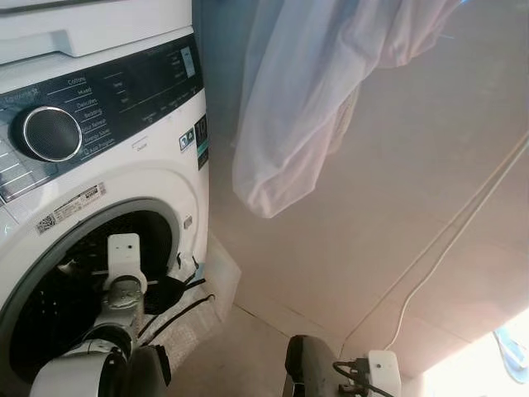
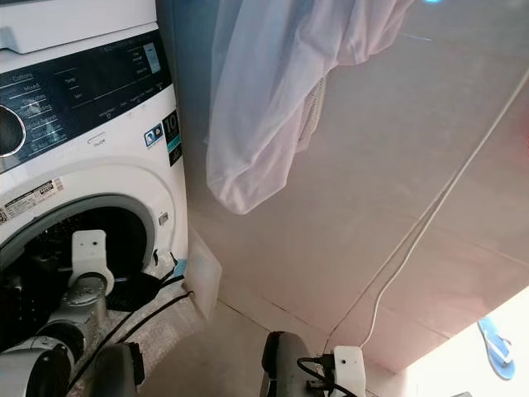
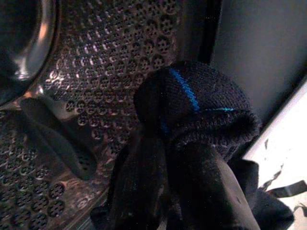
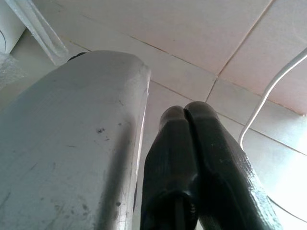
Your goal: Clothes washing
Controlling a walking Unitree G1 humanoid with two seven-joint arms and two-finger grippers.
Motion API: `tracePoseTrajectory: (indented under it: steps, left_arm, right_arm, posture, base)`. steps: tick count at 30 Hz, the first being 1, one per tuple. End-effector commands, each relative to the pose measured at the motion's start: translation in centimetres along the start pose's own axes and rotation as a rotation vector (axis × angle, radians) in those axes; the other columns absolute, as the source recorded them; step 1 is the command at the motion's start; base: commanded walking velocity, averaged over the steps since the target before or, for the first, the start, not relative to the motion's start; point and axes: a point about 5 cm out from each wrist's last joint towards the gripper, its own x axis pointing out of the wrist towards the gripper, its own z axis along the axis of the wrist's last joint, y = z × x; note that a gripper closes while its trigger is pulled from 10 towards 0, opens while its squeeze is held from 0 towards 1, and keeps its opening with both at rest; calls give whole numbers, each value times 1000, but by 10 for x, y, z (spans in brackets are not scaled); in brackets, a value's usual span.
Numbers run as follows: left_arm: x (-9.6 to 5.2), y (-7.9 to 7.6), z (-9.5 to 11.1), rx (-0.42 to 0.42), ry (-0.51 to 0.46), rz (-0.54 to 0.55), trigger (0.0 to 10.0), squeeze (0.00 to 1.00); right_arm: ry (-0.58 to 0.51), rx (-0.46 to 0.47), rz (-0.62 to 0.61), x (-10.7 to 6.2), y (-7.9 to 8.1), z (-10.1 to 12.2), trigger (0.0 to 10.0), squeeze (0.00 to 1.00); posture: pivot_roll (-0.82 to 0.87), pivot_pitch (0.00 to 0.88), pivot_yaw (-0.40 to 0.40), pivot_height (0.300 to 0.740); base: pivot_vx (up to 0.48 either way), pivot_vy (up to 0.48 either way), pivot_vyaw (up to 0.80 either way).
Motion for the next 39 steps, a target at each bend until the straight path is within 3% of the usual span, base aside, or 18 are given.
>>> tracePoseTrajectory:
  steps: [1, 5, 7, 16, 18, 20, 24, 30, 39]
  left_arm:
    - [3, -6, 10, 1, 0, -18, 10000, 0]
    - [7, -2, 18, 18, 10, 6, 10000, 0]
    - [12, 9, 34, -4, -3, 81, 10000, 0]
    - [18, 44, 68, -62, -79, 343, 10000, 0]
    - [18, 41, 68, -52, -70, 312, 10000, 0]
    - [18, 27, 60, -27, -42, 209, 10000, 0]
    - [15, 13, 40, 37, 21, 118, 10000, 0]
    - [9, 13, 13, 28, 103, 120, 10000, 0]
    - [9, 14, 13, 8, 109, 132, 10000, 0]
  right_arm:
    - [176, -3, 24, -10, 15, -36, 10000, 0]
    - [176, -2, 26, -10, 15, -37, 10000, 0]
    - [177, -1, 23, -10, 15, -37, 10000, 0]
    - [178, 5, 13, -11, 14, -38, 10000, 0]
    - [178, 5, 14, -11, 15, -38, 10000, 0]
    - [179, 7, 17, -11, 15, -38, 10000, 0]
    - [181, 8, 19, -11, 16, -38, 10000, 0]
    - [181, 8, 21, -10, 16, -38, 10000, 0]
    - [182, 5, 19, -11, 15, -38, 10000, 0]
  posture:
    - [134, 0, -104, 462]
    - [123, 0, -103, 462]
    - [113, 0, -99, 462]
    - [99, 0, -94, 462]
    - [102, 0, -95, 462]
    - [107, 0, -93, 462]
    - [109, 0, -95, 462]
    - [106, 0, -98, 462]
    - [103, 0, -101, 462]
  base:
    - [0, 0, 0]
    - [0, 0, 0]
    - [0, 0, 0]
    - [0, 0, 0]
    - [0, 0, 0]
    - [0, 0, 0]
    - [0, 0, 0]
    - [0, 0, 0]
    - [0, 0, 0]
